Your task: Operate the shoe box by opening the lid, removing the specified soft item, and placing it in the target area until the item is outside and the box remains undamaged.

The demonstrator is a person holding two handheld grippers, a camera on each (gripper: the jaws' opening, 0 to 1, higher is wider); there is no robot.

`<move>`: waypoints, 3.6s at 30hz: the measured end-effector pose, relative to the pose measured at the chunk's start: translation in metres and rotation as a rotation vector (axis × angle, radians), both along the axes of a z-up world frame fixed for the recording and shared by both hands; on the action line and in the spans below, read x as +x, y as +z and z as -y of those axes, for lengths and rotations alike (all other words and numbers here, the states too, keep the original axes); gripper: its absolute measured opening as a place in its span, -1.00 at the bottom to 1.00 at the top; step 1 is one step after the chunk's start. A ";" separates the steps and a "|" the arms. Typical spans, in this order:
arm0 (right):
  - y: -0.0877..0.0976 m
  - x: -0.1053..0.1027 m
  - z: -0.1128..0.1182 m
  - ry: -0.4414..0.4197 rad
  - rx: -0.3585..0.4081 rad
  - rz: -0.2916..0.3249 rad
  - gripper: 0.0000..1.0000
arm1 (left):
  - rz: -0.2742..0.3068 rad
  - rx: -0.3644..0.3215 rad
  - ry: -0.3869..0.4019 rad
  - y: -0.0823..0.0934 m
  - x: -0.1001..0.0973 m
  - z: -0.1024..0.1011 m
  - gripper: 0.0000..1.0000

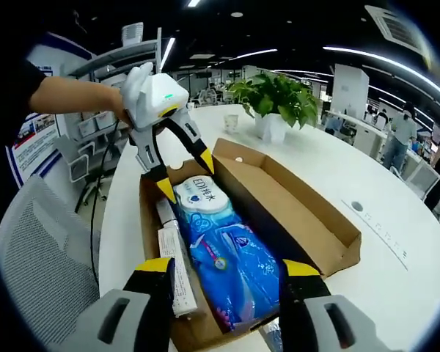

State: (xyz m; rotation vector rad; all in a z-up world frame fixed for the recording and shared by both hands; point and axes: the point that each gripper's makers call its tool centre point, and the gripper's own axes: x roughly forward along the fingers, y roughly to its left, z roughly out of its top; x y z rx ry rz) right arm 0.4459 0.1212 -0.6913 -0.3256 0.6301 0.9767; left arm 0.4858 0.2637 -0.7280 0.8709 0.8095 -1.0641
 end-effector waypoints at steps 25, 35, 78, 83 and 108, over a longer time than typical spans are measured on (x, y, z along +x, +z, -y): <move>-0.019 0.008 -0.023 0.015 0.016 -0.041 0.13 | -0.044 0.085 -0.125 -0.032 0.003 -0.002 0.17; -0.024 0.013 -0.043 0.061 0.024 -0.024 0.14 | -0.058 0.097 -0.160 -0.036 0.002 0.001 0.20; -0.068 0.038 -0.106 0.252 -0.093 -0.053 0.11 | -0.106 0.074 -0.208 -0.051 0.003 0.004 0.25; -0.065 0.036 -0.112 0.290 -0.096 -0.025 0.09 | -0.102 0.049 -0.212 -0.052 0.002 0.004 0.26; -0.086 0.036 -0.133 0.404 -0.144 -0.031 0.09 | -0.105 -0.011 -0.226 -0.053 0.001 0.007 0.28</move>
